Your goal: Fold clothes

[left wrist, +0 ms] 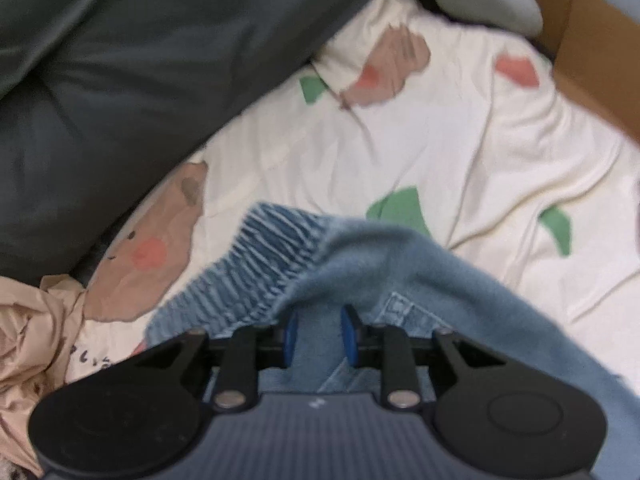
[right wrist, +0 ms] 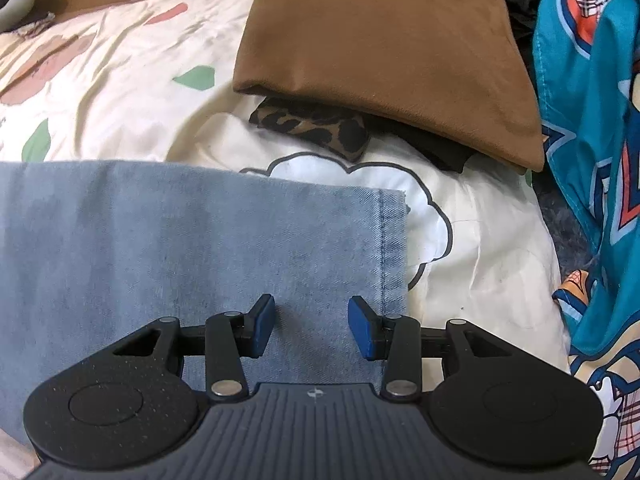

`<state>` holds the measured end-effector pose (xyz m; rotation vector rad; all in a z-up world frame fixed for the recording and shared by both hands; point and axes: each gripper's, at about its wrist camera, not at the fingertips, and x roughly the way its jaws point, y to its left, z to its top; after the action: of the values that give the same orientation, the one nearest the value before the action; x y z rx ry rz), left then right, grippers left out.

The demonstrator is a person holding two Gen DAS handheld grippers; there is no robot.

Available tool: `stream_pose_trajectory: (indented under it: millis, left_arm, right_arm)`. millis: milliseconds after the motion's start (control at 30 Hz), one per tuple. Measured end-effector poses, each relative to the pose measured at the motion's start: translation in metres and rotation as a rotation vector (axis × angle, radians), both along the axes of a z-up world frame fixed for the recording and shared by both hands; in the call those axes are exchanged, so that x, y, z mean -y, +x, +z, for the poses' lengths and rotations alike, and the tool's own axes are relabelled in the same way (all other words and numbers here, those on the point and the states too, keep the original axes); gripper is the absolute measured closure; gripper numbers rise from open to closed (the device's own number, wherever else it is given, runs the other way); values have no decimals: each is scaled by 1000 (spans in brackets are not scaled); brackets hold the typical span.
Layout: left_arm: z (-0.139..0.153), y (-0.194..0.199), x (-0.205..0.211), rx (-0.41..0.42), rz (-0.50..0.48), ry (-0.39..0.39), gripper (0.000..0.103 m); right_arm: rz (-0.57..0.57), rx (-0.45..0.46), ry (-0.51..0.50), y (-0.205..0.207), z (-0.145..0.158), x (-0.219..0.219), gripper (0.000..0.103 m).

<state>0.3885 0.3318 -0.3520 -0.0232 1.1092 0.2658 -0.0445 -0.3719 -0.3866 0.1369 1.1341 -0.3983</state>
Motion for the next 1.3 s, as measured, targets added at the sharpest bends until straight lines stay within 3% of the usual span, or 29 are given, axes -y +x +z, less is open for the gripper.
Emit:
stream_pose_trajectory:
  millis: [167,333,633,767,1033,1167,1300]
  left_arm:
    - [26,-23,-13,-10,-10,-14,77]
    - [26,-46,-22,-63,3,-13,78]
    - [-24,-51,-34,-205,19,23,78]
    - [-32,-43,-30,-205,49,58,77]
    - [-5,-43,-13,-193,31,110,76]
    - [19,-51,-4,-167,22,113,64]
    - [37,-67,12,-160,-11,109,61]
  right_arm:
    - [-32,23,11,-3,0,3,56]
    - [-56,33,22,-8,-1,5,56]
    - [-111,37,36,-21,5,13,55]
    - [-149,47,45,-32,13,19,56]
    - [-272,90,94,-73,24,33,55]
    - [-325,118,153,-95,20,37,55]
    - [-373,144,235,-110,12,40,55]
